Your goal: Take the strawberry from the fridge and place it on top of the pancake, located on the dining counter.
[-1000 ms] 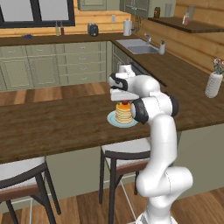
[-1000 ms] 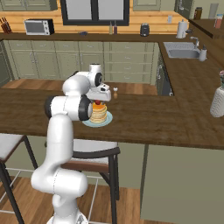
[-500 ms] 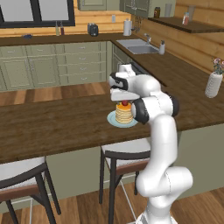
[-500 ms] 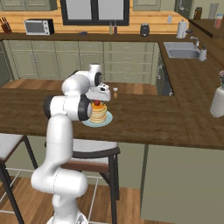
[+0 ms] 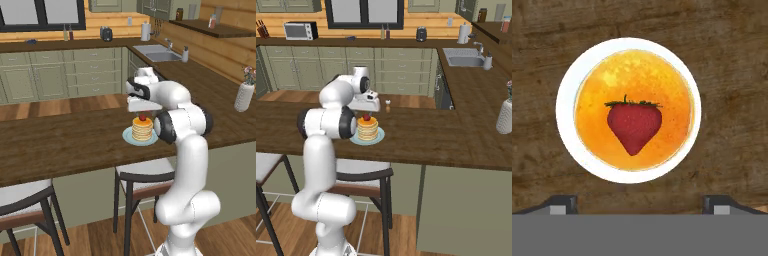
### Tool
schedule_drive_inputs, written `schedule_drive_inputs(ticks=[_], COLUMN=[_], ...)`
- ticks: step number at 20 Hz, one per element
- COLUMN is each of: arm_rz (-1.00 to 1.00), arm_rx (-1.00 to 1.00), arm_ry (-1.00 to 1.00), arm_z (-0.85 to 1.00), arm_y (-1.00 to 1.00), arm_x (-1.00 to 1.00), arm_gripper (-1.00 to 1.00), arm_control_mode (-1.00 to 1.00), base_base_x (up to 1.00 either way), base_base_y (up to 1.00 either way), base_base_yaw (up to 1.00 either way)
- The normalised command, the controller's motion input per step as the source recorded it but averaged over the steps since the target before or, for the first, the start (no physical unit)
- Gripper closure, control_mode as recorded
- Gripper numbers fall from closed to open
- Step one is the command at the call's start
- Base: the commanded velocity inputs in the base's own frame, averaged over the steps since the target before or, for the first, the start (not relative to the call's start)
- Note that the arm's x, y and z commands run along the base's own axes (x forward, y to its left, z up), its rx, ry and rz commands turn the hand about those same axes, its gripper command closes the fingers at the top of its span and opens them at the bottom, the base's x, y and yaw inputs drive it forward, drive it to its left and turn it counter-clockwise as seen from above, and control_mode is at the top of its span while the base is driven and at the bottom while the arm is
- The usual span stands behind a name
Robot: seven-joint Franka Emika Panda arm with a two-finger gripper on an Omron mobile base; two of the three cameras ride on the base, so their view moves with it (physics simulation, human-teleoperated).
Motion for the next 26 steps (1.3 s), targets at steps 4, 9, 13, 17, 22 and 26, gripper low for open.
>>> schedule_drive_inputs(ticks=[4, 9, 13, 17, 22, 26], arm_rz=[0.00, 0.00, 0.00, 0.00, 0.00, 0.00], arm_rx=[0.00, 0.00, 0.00, -0.01, -0.03, -0.14], arm_ry=[-0.15, -0.17, -0.01, 0.04, 0.00, 0.01], arm_z=[0.44, 0.53, 0.98, 0.51, 0.24, 0.05], arm_y=[0.00, 0.00, 0.00, 0.11, 0.33, 0.75], arm_x=[-1.00, -1.00, -1.00, -1.00, -1.00, -0.96], arm_gripper=[-1.00, -1.00, -1.00, -1.00, -1.00, -1.00], arm_control_mode=[-1.00, -1.00, -1.00, -1.00, -1.00, -1.00], base_base_x=[0.00, 0.00, 0.00, 0.00, 0.00, 0.00], base_base_y=[0.00, 0.00, 0.00, 0.00, 0.00, 0.00], base_base_yaw=[0.00, 0.00, 0.00, 0.00, 0.00, 0.00])
